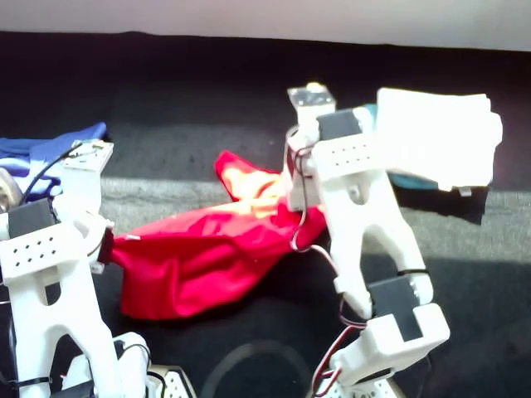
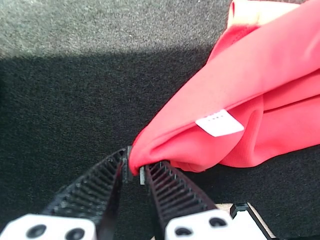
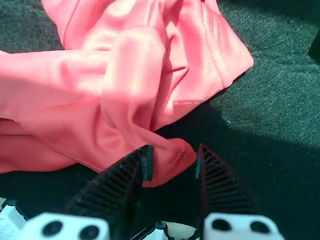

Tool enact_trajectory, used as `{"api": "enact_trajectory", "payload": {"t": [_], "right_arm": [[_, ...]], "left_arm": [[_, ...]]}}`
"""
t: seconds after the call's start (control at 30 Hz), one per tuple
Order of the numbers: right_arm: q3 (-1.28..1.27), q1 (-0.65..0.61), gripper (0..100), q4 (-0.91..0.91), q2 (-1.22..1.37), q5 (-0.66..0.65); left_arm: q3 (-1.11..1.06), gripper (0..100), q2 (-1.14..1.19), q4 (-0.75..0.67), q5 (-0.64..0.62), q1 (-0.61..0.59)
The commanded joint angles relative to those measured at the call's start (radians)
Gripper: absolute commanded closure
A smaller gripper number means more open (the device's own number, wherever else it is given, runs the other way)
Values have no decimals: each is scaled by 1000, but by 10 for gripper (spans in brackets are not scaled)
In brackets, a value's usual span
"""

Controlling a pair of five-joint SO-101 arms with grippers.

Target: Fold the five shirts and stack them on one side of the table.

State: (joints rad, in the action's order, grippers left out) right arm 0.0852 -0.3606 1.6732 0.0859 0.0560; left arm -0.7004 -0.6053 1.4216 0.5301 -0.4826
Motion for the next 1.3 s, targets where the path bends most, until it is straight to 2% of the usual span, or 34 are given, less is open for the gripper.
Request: {"api": "enact_trajectory", "payload": {"t": [0.0,0.47,1.27], "right_arm": [[-44,-13,849,-30,-5,-9],[-82,-15,849,-53,-4,-9],[-410,-74,849,-386,-4,-80]], "left_arm": [[12,991,-19,-9,8,-8],[12,991,-19,-9,8,-8],[12,991,-19,-6,8,-8]]}}
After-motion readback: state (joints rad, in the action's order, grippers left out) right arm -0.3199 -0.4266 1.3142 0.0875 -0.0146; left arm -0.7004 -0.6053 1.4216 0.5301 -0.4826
